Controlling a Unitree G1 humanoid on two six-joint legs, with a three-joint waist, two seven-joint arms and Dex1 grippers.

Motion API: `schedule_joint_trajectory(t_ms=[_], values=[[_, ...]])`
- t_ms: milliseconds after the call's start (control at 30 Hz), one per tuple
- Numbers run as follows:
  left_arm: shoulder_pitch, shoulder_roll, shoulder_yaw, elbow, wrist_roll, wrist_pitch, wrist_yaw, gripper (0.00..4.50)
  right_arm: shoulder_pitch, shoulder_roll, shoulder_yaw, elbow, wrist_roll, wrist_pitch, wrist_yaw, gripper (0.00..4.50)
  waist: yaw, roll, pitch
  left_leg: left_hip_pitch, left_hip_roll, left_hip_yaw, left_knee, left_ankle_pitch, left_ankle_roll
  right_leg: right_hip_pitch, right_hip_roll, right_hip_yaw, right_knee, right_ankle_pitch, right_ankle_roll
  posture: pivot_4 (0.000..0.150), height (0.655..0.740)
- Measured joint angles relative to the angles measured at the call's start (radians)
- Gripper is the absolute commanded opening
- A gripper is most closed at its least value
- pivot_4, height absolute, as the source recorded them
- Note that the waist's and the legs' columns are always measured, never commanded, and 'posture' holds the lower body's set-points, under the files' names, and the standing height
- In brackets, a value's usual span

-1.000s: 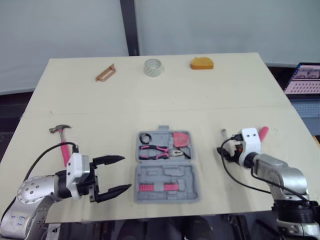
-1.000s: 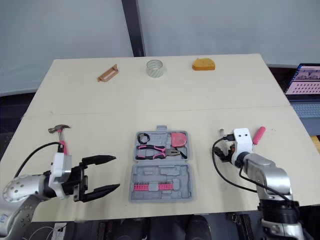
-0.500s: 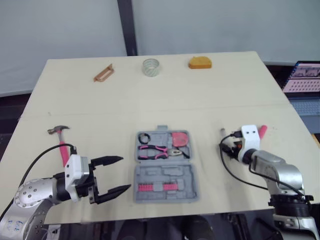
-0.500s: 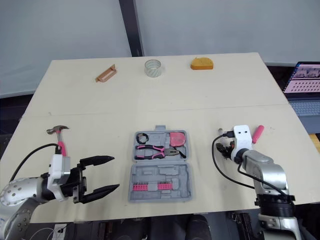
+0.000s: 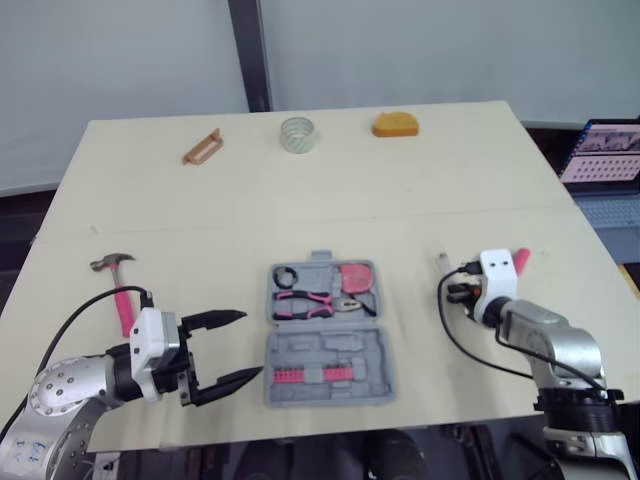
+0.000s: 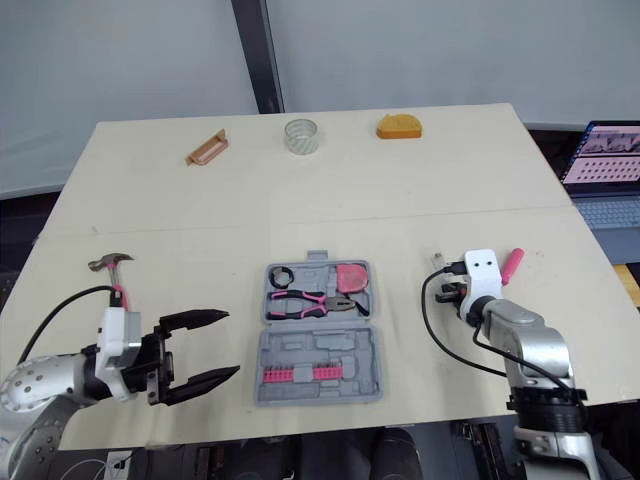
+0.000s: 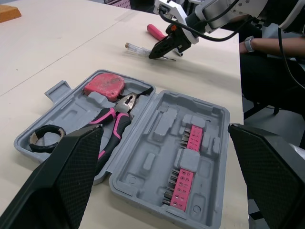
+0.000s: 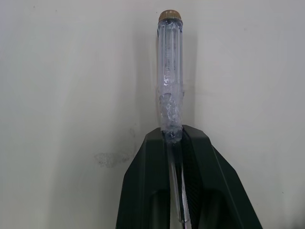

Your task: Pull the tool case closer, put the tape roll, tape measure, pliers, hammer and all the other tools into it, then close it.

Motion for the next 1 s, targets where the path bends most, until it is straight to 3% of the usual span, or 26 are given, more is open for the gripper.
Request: schedule_joint_trajectory(t_ms=[233, 433, 633, 767, 833, 1000], values=[[0.006, 0.0, 0.002, 0.001, 0.0, 0.0, 0.001, 4.5, 0.009, -0.052, 0.044, -0.081, 0.013, 0.032, 0.073, 0.02, 0.001, 0.0, 0.0, -0.001, 0.0, 0.001, 0.0, 0.0, 0.0, -0.002, 0.0, 0.001, 0.0, 0.0, 0.0, 0.15, 0.74], [0.015, 0.0, 0.019, 0.022, 0.0, -0.002, -0.001, 4.5, 0.047, -0.2, 0.109, -0.256, 0.063, 0.026, 0.265, 0.02, 0.005, 0.0, 0.0, -0.001, 0.0, 0.001, 0.0, 0.0, 0.0, -0.002, 0.0, 0.001, 0.0, 0.0, 0.0, 0.15, 0.74], [0.02, -0.001, 0.023, 0.024, 0.001, -0.005, 0.0, 4.5, 0.038, -0.254, 0.15, -0.342, 0.122, 0.025, 0.396, 0.02, 0.005, 0.0, 0.0, -0.001, 0.0, 0.001, 0.0, 0.0, 0.0, -0.001, 0.0, 0.001, 0.0, 0.0, 0.0, 0.15, 0.74], [0.034, -0.01, 0.041, 0.024, 0.004, -0.016, 0.006, 4.5, 0.028, -0.271, 0.191, -0.401, 0.15, 0.033, 0.446, 0.02, -0.011, 0.0, 0.0, -0.003, -0.012, -0.032, -0.012, 0.008, 0.001, 0.026, -0.011, -0.035, -0.013, 0.0, 0.0, 0.15, 0.74], [0.054, -0.013, 0.048, 0.023, 0.007, -0.02, 0.009, 4.5, 0.012, -0.273, 0.209, -0.426, 0.158, 0.038, 0.46, 0.02, -0.019, 0.0, 0.001, -0.007, -0.022, -0.05, -0.016, 0.015, 0.002, 0.028, -0.02, -0.051, -0.014, 0.0, 0.001, 0.15, 0.74], [0.108, -0.017, 0.08, 0.022, 0.008, -0.022, 0.011, 4.5, -0.045, -0.287, 0.291, -0.478, 0.155, 0.076, 0.469, 0.02, -0.013, -0.001, 0.001, -0.014, -0.025, -0.058, -0.012, 0.02, 0.0, 0.024, -0.021, -0.05, -0.012, -0.001, 0.001, 0.15, 0.74]])
